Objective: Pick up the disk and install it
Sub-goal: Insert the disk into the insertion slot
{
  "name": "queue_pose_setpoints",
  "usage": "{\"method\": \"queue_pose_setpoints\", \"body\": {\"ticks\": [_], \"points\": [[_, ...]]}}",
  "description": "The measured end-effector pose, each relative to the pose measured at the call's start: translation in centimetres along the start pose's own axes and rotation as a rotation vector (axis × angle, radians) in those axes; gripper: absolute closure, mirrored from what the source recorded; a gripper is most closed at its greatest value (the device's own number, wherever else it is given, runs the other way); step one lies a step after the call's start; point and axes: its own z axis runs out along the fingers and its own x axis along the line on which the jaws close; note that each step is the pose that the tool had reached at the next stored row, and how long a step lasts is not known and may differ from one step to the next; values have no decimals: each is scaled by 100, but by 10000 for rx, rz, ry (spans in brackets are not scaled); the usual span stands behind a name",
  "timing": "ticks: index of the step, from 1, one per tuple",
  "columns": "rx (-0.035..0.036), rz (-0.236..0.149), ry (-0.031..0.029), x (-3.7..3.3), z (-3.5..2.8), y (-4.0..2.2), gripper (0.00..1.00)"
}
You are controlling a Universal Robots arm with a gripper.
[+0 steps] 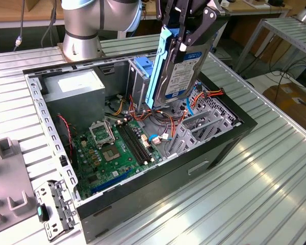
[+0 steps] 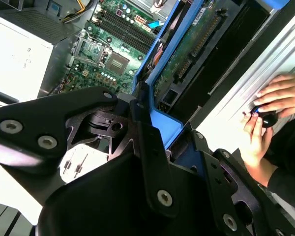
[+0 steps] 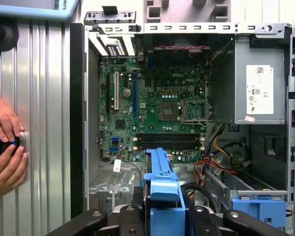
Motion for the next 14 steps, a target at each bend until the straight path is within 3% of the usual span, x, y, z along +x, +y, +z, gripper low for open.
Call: {"method": "queue_pose_setpoints", "body": {"ticks": [2,3,4,7,14], "points": [[1,-1,-1,47,3,-1,63],[1,0,0,125,12,-1,63],[1,0,2,153,18,-3,63],[1,1,21,253,54,-46,63],[1,-1,27,301,96,-312,63]]}}
